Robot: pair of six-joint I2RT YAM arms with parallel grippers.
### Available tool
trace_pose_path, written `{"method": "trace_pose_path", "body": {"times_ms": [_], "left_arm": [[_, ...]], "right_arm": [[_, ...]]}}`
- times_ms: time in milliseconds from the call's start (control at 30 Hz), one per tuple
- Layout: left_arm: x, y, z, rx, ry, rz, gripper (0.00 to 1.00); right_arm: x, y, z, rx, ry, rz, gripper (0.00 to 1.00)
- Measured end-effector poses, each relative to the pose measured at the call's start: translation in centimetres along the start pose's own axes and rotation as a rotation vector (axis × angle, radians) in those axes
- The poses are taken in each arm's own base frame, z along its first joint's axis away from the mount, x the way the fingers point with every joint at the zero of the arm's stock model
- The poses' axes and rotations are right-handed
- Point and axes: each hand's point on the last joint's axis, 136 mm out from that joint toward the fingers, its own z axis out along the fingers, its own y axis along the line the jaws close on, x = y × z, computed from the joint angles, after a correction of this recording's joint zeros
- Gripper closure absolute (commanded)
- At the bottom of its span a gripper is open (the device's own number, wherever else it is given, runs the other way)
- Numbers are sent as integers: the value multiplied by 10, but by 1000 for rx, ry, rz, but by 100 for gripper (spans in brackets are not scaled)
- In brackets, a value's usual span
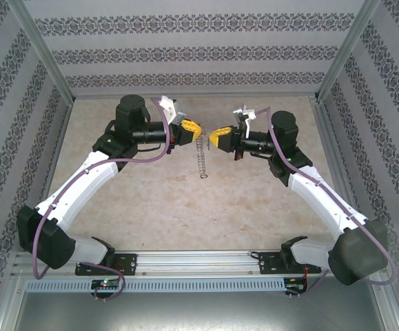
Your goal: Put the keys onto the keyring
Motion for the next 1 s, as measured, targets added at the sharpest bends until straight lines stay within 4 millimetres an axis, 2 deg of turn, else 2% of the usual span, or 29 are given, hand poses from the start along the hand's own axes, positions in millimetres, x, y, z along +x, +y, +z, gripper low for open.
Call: {"method": "trace_pose_path", "body": {"times_ms": [367, 1000], "left_arm": [[0, -3, 1, 8, 0, 1, 100], [0, -2, 1, 5, 0, 2, 100]], "right_arm": [[-11, 9, 5, -20, -15, -34, 100], [-12, -3, 5, 9, -22, -32, 100]]}}
